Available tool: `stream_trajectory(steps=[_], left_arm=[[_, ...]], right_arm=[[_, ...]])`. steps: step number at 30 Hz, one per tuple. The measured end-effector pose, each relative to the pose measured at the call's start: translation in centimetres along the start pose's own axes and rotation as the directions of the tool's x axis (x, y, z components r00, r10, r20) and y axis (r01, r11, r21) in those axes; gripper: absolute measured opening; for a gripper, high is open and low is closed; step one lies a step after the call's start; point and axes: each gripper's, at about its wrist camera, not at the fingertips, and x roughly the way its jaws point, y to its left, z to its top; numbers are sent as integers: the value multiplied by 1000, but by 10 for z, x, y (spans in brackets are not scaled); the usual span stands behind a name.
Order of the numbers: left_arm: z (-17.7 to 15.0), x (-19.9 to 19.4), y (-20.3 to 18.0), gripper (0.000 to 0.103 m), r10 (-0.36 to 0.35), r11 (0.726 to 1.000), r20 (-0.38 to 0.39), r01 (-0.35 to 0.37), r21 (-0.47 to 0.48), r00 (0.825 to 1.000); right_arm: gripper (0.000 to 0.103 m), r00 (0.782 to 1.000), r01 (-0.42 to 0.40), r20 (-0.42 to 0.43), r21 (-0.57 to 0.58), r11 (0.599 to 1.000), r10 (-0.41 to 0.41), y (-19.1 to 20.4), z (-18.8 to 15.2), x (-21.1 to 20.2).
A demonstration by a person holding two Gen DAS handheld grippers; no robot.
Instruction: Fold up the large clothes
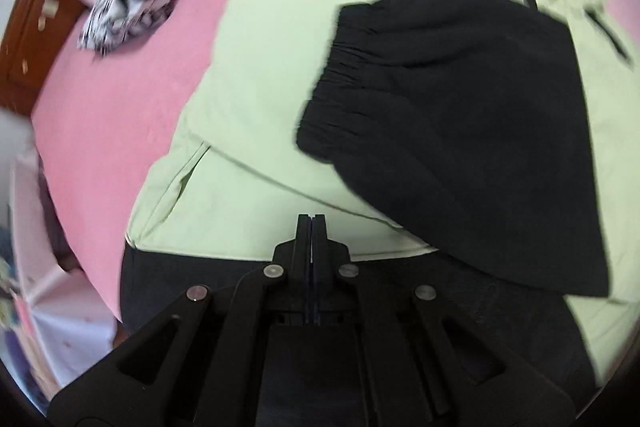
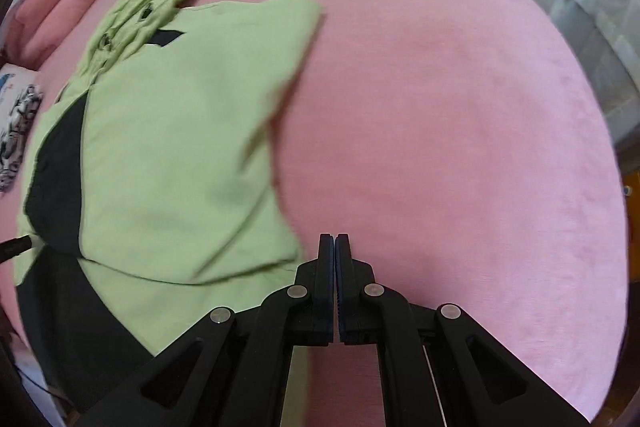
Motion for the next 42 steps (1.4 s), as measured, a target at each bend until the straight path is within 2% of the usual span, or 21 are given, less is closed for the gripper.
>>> stream_trajectory(steps=[2, 3, 5, 7, 8, 9, 10, 12, 14, 16, 18, 20, 23, 24, 28, 29, 30, 34, 38, 40, 42], left_arm=[[-4, -10, 5, 0, -98, 994, 21, 98, -45, 995], [-5, -20, 2, 0, -186, 980, 40, 189, -57, 982], [-2, -34, -14, 0, -329, 943, 52, 331, -27, 943], [-1, -45, -42, 0, -421, 907, 45, 419, 46, 906], [-1, -48, -53, 0, -437, 898, 44, 433, 74, 899], [0, -51, -75, 0, -463, 881, 39, 455, 126, 885], [2, -51, -89, 0, -475, 871, 29, 465, 157, 880], [3, -49, -120, 0, -476, 860, 10, 463, 214, 879], [11, -41, -146, 0, -435, 873, 33, 413, 261, 900], [18, -35, -154, 0, -404, 891, 63, 377, 253, 913], [30, -26, -150, 0, -418, 893, 74, 394, 217, 906], [40, -19, -137, 0, -451, 886, 103, 430, 176, 887], [51, -13, -118, 0, -517, 852, 103, 500, 156, 850], [55, -10, -110, 0, -543, 838, 98, 529, 137, 834], [59, -10, -90, 0, -586, 810, 113, 578, 97, 803], [61, -10, -86, 0, -553, 833, 137, 545, 95, 822], [62, -10, -78, 0, -494, 869, 168, 486, 90, 853], [71, 7, -44, 0, -439, 896, 195, 444, 22, 877], [80, 23, -8, 0, -379, 917, 225, 398, -43, 898], [81, 25, -3, 0, -335, 937, 238, 350, -24, 912], [79, 28, -4, 0, -307, 951, 238, 305, 49, 922]], right_arm=[[2, 996, -78, 40, 79, 994, 75, -9, 1, -8], [2, 990, -129, 64, 103, 986, 123, -9, 2, -12], [2, 970, -231, 102, 107, 967, 220, -1, 5, -17], [2, 942, -329, 89, 61, 942, 324, 20, 10, -13], [2, 921, -388, 58, 37, 921, 386, 34, 13, -5], [2, 905, -425, 34, 26, 905, 424, 43, 15, 1], [2, 892, -453, 3, 16, 892, 453, 55, 19, 10], [2, 872, -489, -48, -22, 872, 487, 78, 26, 27], [2, 878, -479, -46, -83, 874, 477, 95, 36, 39], [2, 887, -461, -33, -112, 880, 460, 104, 52, 54], [2, 883, -469, -15, -80, 880, 469, 101, 76, 64], [2, 887, -459, 29, -60, 886, 462, 90, 96, 68], [2, 916, -380, 118, -55, 923, 384, 63, 123, 68], [2, 917, -367, 150, -44, 929, 369, 51, 128, 67], [2, 941, -293, 202, 83, 952, 272, -10, 135, 63], [2, 943, -295, 202, 150, 944, 263, -29, 132, 62], [2, 947, -293, 198, 216, 931, 252, -46, 130, 64], [2, 951, -288, 213, 362, 887, 222, -91, 114, 57], [2, 969, -213, 198, 383, 899, 145, -111, 98, 45], [2, 978, -172, 177, 377, 910, 112, -108, 89, 43], [2, 985, -134, 153, 375, 917, 82, -101, 80, 41]])
